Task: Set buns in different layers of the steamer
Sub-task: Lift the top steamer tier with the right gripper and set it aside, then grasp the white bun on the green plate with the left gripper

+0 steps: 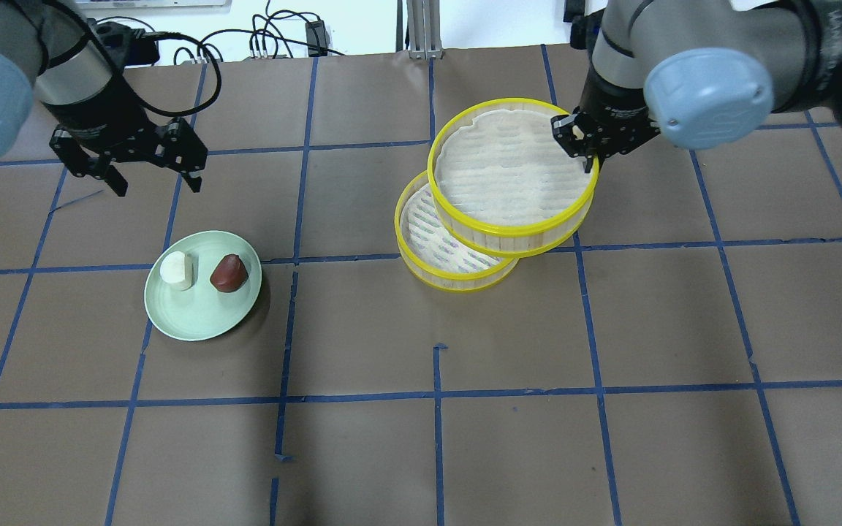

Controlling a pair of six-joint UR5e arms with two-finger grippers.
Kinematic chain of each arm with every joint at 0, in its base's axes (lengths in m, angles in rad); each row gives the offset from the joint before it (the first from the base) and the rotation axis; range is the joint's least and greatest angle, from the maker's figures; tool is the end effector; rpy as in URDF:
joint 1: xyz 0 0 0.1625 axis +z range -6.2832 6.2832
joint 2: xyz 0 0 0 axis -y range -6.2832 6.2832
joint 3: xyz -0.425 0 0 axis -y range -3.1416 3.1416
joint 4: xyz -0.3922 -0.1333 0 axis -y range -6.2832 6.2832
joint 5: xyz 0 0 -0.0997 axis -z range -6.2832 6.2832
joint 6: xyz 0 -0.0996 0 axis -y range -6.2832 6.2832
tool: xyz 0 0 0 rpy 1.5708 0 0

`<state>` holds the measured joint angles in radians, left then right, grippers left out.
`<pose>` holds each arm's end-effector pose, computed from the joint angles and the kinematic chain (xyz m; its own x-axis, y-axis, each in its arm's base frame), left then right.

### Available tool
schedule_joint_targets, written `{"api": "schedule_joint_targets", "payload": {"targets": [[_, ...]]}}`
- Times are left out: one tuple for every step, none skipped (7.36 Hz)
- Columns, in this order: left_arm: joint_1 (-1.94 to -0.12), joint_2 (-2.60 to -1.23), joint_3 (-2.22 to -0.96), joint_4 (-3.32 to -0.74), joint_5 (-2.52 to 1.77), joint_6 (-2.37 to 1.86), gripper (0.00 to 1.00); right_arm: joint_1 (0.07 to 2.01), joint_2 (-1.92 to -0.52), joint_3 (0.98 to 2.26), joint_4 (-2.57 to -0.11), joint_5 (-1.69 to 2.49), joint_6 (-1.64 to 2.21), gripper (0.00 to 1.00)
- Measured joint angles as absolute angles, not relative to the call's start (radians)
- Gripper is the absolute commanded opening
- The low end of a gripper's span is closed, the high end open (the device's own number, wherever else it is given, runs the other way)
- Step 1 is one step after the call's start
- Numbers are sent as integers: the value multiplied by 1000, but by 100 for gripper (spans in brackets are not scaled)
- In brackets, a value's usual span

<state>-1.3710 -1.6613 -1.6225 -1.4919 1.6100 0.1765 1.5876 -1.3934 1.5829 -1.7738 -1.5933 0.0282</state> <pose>-0.0236 -0.5352 0.4245 -0.9994 -0.0211 -0.0274 -0.0229 0.9973 0.0692 0.1405 -0.5589 0.4087 -0.9997 0.0117 0.0221 0.0114 0.9998 -0.0141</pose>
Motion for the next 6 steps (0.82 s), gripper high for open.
{"api": "schedule_joint_targets", "payload": {"targets": [[-1296,-1684,-1678,-1417,1605,244,100,1539,-1440,1570,-1695,-1588,-32,11],[-1247,-1728,-1735,-1316,1596,284,100,1499,-1474,1556,-1632,-1588,-75,11],[-1221,-1769,-1777,-1242,1589,313,97,1458,-1499,1546,-1597,-1600,-106,11],[-1205,-1798,-1804,-1207,1586,331,98,1399,-1515,1542,-1580,-1609,-132,11],[-1195,-1825,-1827,-1194,1587,342,99,1339,-1521,1542,-1574,-1612,-163,11],[-1190,-1854,-1845,-1182,1590,350,94,1295,-1524,1543,-1576,-1614,-190,13]]}}
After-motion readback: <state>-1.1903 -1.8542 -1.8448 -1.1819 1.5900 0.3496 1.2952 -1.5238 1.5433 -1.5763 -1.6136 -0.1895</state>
